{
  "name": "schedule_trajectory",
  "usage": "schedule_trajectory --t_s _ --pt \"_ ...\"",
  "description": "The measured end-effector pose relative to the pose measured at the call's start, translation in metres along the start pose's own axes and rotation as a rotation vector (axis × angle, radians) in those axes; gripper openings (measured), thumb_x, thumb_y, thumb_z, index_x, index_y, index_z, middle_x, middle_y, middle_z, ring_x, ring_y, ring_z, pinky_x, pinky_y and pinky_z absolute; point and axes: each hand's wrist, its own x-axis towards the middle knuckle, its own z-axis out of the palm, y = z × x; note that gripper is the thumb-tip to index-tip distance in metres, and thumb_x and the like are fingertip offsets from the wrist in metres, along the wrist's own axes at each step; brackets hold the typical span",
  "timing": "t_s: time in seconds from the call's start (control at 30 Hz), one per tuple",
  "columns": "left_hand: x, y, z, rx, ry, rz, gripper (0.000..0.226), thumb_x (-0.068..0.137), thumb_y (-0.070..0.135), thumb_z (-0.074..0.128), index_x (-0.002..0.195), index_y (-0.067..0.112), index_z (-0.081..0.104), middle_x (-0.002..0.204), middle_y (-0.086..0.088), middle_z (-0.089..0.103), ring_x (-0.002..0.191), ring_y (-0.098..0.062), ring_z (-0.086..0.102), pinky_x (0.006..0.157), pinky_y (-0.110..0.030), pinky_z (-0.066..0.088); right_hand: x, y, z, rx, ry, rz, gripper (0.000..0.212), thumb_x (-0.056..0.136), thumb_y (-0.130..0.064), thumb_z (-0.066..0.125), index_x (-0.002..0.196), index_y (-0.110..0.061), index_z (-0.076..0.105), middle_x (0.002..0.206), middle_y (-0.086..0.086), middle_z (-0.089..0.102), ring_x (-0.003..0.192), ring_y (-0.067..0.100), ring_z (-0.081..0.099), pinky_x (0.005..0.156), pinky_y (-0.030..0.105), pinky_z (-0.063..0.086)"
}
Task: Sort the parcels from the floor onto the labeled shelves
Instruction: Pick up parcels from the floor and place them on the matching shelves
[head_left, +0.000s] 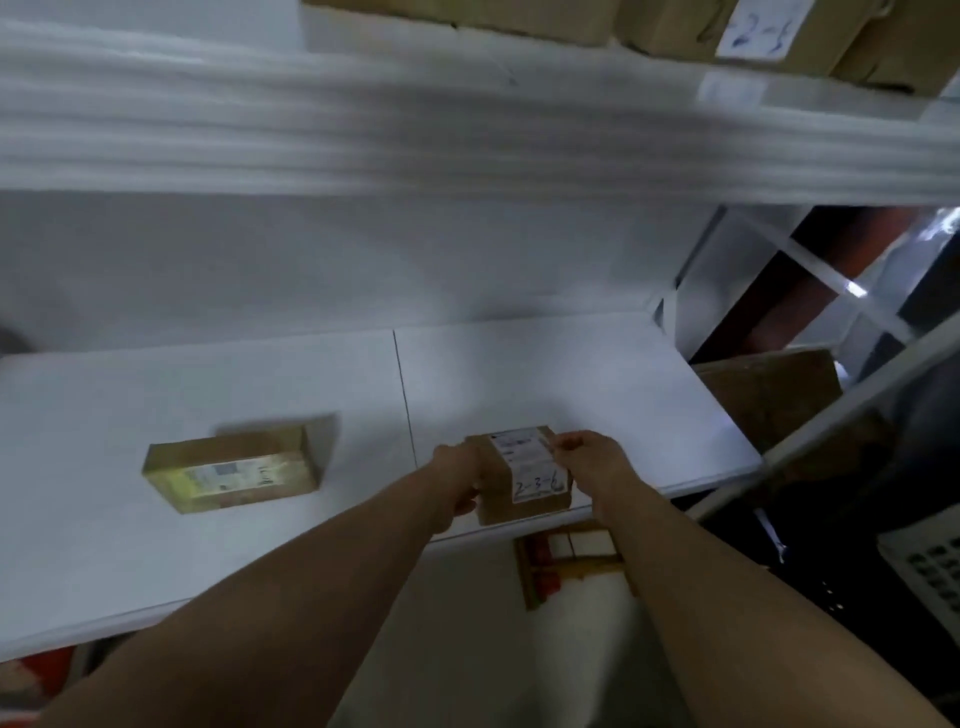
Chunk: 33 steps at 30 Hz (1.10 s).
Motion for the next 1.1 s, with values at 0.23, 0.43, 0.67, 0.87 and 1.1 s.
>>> schedule_trajectory --t_s 0.23,0.43,0.67,0.87,1.1 --pt "0.067 0.021 0.067 -0.163 -0.138 -0.098 0.02 0.093 0.03 0.058 0.102 0.014 0.067 0.095 -0.007 0.057 0.082 -0.024 0.059 0.061 -0.03 0.051 0.082 0.046 -0.039 0.153 0.06 0.07 0.02 0.097 -0.003 0.053 0.11 -0.015 0.062 0.103 0.005 0.069 0.091 0.019 0.068 0.067 0.023 0.056" --pt "0.124 0.022 0.111 -0.074 -0.255 -0.174 0.06 0.096 0.067 0.036 0.116 0.015 0.058 0.122 0.0 0.059 0.111 -0.027 0.054 0.098 -0.045 0.042 0.126 0.059 -0.065 0.228 0.089 0.058 0.035 0.099 -0.005 0.05 0.132 -0.009 0.056 0.116 0.007 0.064 0.093 0.012 0.06 0.063 0.015 0.044" --pt "0.156 0.015 0.154 -0.02 -0.32 -0.195 0.068 0.094 0.071 0.028 0.122 0.017 0.058 0.122 -0.004 0.056 0.108 -0.027 0.053 0.086 -0.04 0.046 0.167 0.079 -0.09 0.237 0.108 0.153 0.043 0.099 -0.003 0.05 0.142 -0.006 0.051 0.142 0.014 0.048 0.113 0.024 0.061 0.09 0.029 0.057" --pt "0.17 0.017 0.185 0.016 -0.398 -0.129 0.052 0.093 0.067 0.035 0.101 0.031 0.072 0.115 0.002 0.066 0.109 -0.025 0.057 0.082 -0.04 0.046 0.187 0.089 -0.105 0.242 0.133 0.178 0.045 0.102 -0.014 0.051 0.147 -0.015 0.046 0.147 0.015 0.043 0.131 0.031 0.05 0.112 0.041 0.042" --pt "0.184 0.03 0.204 0.172 -0.362 -0.009 0.033 0.096 0.053 0.045 0.111 0.029 0.063 0.117 0.005 0.057 0.105 -0.018 0.051 0.086 -0.04 0.044 0.203 0.091 -0.123 -0.028 0.158 0.065 0.053 0.098 -0.01 0.049 0.15 -0.021 0.043 0.152 0.016 0.041 0.139 0.034 0.04 0.114 0.043 0.037"
